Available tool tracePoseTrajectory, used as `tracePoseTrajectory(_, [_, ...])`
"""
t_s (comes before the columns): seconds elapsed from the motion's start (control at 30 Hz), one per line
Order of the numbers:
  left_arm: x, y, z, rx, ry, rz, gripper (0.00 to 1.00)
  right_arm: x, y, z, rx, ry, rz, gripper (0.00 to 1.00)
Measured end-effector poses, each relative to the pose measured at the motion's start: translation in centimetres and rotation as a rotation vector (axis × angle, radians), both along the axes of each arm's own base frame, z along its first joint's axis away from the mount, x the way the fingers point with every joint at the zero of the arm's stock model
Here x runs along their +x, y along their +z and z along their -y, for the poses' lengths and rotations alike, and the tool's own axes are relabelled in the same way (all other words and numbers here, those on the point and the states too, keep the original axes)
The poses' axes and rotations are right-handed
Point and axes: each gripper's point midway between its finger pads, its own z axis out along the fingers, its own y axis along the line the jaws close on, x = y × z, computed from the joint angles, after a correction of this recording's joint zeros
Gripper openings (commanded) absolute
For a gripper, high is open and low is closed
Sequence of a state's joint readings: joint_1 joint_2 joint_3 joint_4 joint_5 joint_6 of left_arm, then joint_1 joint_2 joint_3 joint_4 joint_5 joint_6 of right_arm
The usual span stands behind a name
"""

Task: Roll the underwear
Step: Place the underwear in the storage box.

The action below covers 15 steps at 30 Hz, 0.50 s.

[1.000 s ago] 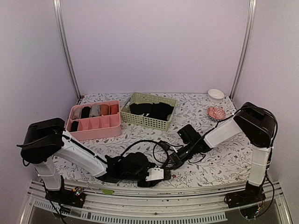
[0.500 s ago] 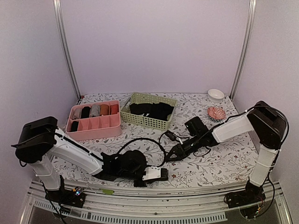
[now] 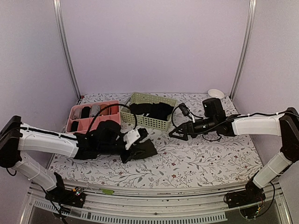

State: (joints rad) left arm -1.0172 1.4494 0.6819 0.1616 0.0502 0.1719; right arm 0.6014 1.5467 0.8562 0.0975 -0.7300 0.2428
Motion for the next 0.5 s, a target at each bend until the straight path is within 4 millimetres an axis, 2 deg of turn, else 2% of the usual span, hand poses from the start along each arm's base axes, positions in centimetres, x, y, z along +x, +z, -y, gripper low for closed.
tracePoseTrajectory(0.1, [2.6, 2.9, -2.1, -0.087, 0.12, -0.016, 0.0, 0.2, 0.4, 0.2, 0.002, -0.012, 0.015, 0.99])
tracePoseTrajectory(0.23, [6.5, 6.8, -6.5, -0.192, 0.319, -0.008, 0.0, 0.4, 0.6, 0.4, 0.001, -0.025, 0.024, 0.99])
tracePoseTrajectory(0.33, [9.8, 9.2, -11.3, -0.249, 0.515, 0.004, 0.0, 0.4, 0.5, 0.8, -0.002, -0.032, 0.024, 0.99])
tracePoseTrajectory(0.4, [12.2, 10.5, -15.2, -0.269, 0.668, 0.014, 0.0, 0.3, 0.4, 0.8, -0.003, -0.032, 0.023, 0.99])
tracePoseTrajectory(0.5, [14.6, 11.7, -20.2, -0.269, 0.867, 0.029, 0.0, 0.3, 0.4, 0.9, -0.003, -0.03, 0.024, 0.99])
